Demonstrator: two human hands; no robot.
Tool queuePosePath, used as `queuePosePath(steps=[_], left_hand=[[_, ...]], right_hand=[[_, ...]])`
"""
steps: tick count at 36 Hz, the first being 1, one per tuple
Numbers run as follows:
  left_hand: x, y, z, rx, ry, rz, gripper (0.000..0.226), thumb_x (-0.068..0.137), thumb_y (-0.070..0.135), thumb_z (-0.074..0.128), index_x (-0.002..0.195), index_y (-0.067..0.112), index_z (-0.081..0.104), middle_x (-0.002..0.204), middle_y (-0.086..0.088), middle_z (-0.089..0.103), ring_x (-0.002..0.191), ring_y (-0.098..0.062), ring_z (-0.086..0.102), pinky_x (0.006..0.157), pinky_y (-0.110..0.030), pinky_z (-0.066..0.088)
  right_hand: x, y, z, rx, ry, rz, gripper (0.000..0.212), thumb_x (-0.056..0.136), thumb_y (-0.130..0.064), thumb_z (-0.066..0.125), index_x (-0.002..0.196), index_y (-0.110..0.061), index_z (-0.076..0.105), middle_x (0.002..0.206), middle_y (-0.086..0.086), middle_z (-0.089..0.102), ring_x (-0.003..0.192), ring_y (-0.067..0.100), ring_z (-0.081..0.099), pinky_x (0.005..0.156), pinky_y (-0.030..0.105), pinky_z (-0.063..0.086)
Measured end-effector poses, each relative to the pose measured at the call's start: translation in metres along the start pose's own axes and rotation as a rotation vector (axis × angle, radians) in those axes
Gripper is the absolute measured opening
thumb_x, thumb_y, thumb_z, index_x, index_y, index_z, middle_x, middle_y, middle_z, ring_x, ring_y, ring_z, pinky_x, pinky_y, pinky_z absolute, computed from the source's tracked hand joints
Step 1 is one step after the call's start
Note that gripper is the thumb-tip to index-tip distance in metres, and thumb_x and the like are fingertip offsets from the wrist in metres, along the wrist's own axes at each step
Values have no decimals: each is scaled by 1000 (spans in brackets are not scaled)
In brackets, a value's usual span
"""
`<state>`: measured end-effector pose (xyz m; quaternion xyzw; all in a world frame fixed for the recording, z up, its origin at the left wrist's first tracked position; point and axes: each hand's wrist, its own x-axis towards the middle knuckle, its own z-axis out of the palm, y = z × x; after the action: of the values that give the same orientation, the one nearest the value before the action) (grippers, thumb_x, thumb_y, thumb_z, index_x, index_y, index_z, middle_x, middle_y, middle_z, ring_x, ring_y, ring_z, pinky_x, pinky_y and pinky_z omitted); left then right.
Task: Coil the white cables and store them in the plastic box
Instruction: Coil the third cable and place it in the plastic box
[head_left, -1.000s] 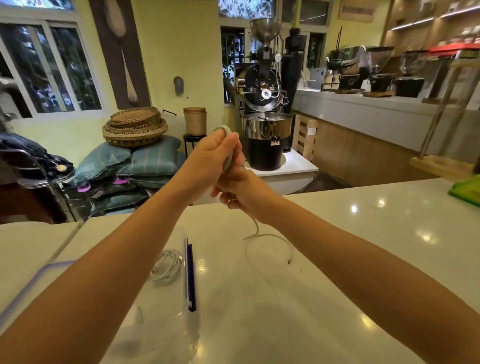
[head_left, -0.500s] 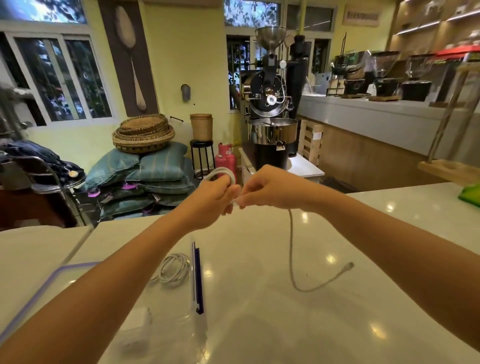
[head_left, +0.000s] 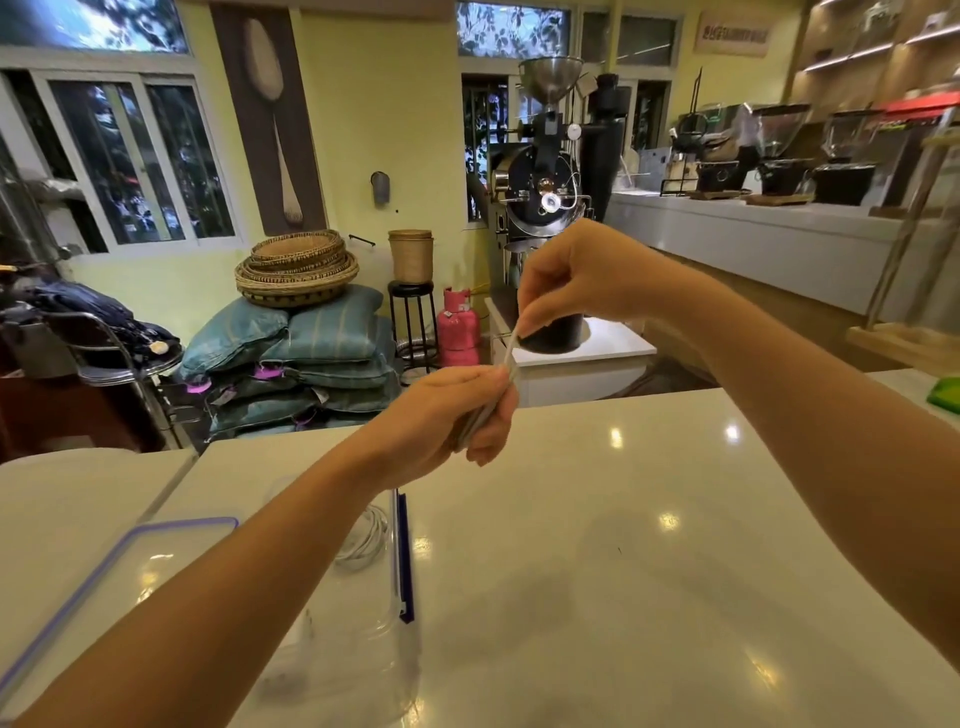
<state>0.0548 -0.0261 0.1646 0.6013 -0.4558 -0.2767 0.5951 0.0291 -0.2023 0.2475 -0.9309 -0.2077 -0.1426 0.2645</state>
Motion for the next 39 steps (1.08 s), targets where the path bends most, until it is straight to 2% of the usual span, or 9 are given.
queuePosePath(steps=[7,11,15,18,24,26,30,36,39], left_hand=[[6,14,3,-190,-14,123,38,88,27,32,61,20,58,48,6,50,45,-10,46,51,-20,45],[14,17,7,-233,12,173,38,87,29,33,61,21,60,48,6,53,47,-10,50,52,-20,46],[24,14,5,-214,142,225,31,83,39,43,64,20,60,50,4,55,49,-11,51,53,-21,46],[31,7,-1,-148,263,245,27,82,36,41,68,18,55,53,6,57,50,-9,52,51,-23,45],[39,-11,-25,164,509,205,27,94,21,37,74,14,54,67,3,62,57,-3,59,55,-12,47],[41,-19,-28,245,561,207,23,93,19,39,77,15,55,76,3,65,66,0,62,61,-11,49],[44,-27,-29,407,549,177,18,93,17,40,80,19,52,85,0,64,80,-8,61,74,-18,50],[45,-37,-35,731,551,149,17,93,16,41,87,4,50,77,7,55,70,1,52,61,-1,41],[44,-45,-39,973,474,65,8,93,16,39,87,12,41,84,3,45,69,-5,43,61,-9,39]], right_hand=[[5,28,25,439,220,33,19,78,-10,63,63,-21,59,46,-15,60,43,-4,52,46,5,42],[8,44,53,659,274,128,20,85,-14,54,66,-15,58,49,-9,57,48,7,46,49,16,39],[9,43,88,692,220,207,45,91,-7,42,51,-22,58,44,-7,53,50,14,48,51,23,40],[5,37,108,674,132,240,30,95,-12,37,68,-10,50,54,-1,51,46,9,43,41,12,34],[1,29,125,516,38,236,31,95,-13,37,71,-26,50,60,-2,46,51,7,40,48,14,34],[1,25,125,443,8,231,28,95,-11,35,76,-18,54,60,-3,46,50,6,40,49,13,35],[1,23,123,279,-83,266,25,94,-9,36,107,-1,55,60,-2,46,52,7,40,50,11,36],[-5,18,110,100,-249,281,29,93,-11,40,119,-5,52,63,-7,45,55,5,42,53,13,34],[-6,14,96,-43,-318,249,27,93,-15,42,112,-3,57,62,-7,44,55,5,40,53,16,32]])
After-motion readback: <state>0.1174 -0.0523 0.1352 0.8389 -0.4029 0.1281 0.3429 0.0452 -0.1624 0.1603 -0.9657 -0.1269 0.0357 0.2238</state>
